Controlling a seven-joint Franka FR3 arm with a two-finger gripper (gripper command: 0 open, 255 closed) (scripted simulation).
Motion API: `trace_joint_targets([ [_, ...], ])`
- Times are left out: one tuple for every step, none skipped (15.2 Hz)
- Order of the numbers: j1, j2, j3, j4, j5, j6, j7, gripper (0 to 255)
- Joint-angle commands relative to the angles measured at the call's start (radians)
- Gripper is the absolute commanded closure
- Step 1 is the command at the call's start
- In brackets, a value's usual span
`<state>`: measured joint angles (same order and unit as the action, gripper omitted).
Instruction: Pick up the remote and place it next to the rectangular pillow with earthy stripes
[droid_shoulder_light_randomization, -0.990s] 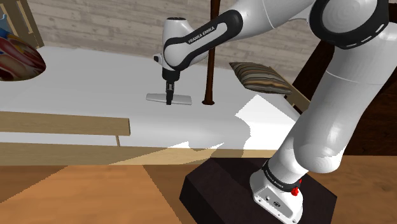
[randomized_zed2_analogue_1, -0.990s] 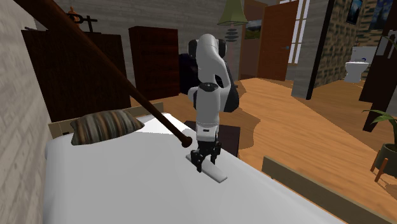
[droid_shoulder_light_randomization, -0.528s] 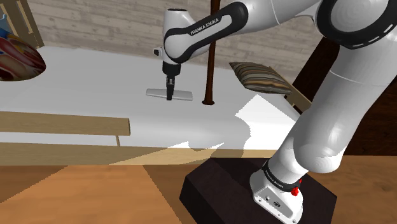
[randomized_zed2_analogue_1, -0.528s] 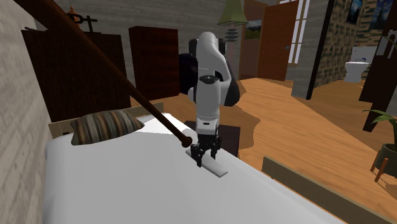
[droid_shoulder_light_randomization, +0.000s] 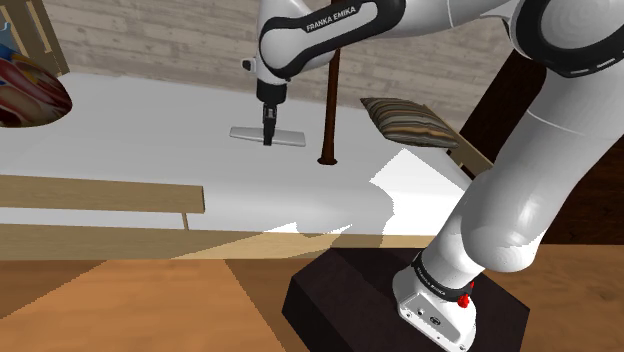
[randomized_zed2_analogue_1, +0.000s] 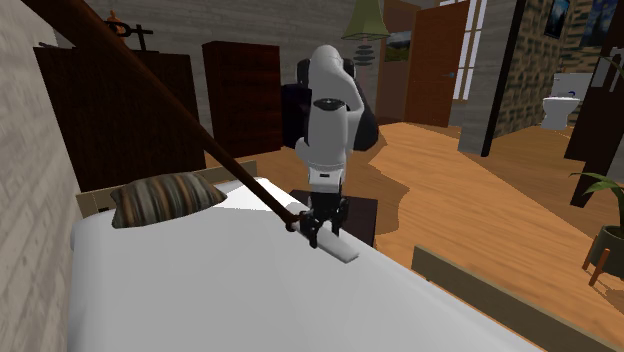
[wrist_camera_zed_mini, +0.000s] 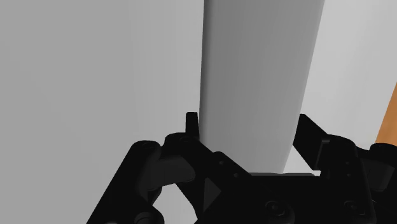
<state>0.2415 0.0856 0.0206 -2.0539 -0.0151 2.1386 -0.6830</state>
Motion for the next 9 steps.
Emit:
trace_joint_targets([
  [0.0, -0.008, 0.0, 0.017, 0.0, -0.025, -0.001, 255],
  [0.0, -0.013, 0.0, 0.025, 0.001, -0.038, -0.001, 255],
  [0.0, -0.018, 0.0, 0.033, 0.001, -0.051, -0.002, 255],
  [0.0, -0.023, 0.0, 0.041, 0.001, -0.064, -0.002, 255],
  [0.0, -0.027, 0.0, 0.049, 0.001, -0.076, -0.002, 255],
  [0.0, -0.032, 0.0, 0.057, 0.001, -0.089, -0.002, 255],
  [0.0, -0.036, 0.0, 0.066, 0.002, -0.102, -0.002, 255],
  [0.0, -0.04, 0.0, 0.075, 0.002, -0.115, -0.003, 255],
  [0.0, -0.044, 0.0, 0.084, 0.002, -0.128, -0.003, 255],
])
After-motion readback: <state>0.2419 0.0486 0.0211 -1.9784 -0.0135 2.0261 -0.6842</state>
